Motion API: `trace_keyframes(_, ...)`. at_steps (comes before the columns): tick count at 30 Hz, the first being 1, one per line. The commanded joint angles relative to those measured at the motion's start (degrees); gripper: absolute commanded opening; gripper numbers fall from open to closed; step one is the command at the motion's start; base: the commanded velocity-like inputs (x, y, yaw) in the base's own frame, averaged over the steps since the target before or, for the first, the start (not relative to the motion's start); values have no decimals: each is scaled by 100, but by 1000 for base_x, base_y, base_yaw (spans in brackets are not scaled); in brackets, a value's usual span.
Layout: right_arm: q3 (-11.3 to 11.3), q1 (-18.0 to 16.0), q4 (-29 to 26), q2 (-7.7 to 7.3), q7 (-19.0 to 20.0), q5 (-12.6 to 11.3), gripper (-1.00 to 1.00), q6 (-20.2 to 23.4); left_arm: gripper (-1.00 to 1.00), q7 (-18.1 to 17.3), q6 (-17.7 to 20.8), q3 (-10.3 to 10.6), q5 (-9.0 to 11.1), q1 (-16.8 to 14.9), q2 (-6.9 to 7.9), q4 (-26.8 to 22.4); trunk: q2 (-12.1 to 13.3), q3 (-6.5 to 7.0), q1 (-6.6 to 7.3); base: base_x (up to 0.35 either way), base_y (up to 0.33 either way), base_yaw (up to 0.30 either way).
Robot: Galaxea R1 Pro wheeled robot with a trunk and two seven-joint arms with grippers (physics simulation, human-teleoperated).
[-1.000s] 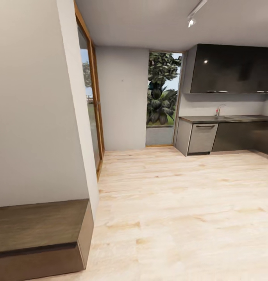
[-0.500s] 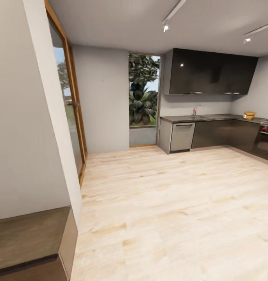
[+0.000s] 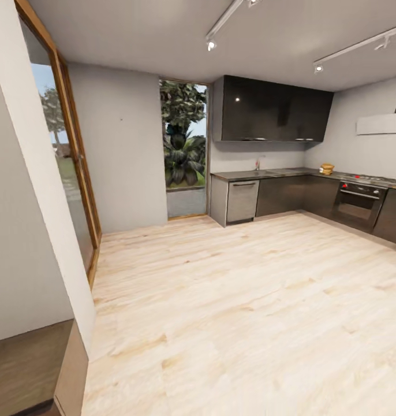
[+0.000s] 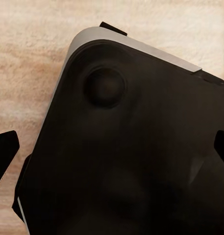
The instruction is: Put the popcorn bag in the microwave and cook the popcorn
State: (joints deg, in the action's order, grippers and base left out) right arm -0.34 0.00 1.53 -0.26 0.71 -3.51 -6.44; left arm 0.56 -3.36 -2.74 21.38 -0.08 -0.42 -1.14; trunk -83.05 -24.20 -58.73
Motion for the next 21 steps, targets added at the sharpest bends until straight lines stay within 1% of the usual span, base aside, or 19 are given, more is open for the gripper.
trace_keyframes(1, -1, -3, 14, 0, 8, -36, 100, -38, 100, 6, -15, -25, 6, -1, -2, 0, -3, -4, 0, 0, 0, -297)
trace_keyframes(21, -1, -1, 14, 0, 10, -36, 100, -40, 100, 6, -15, -25, 6, -1, -2, 0, -3, -4, 0, 0, 0, -297)
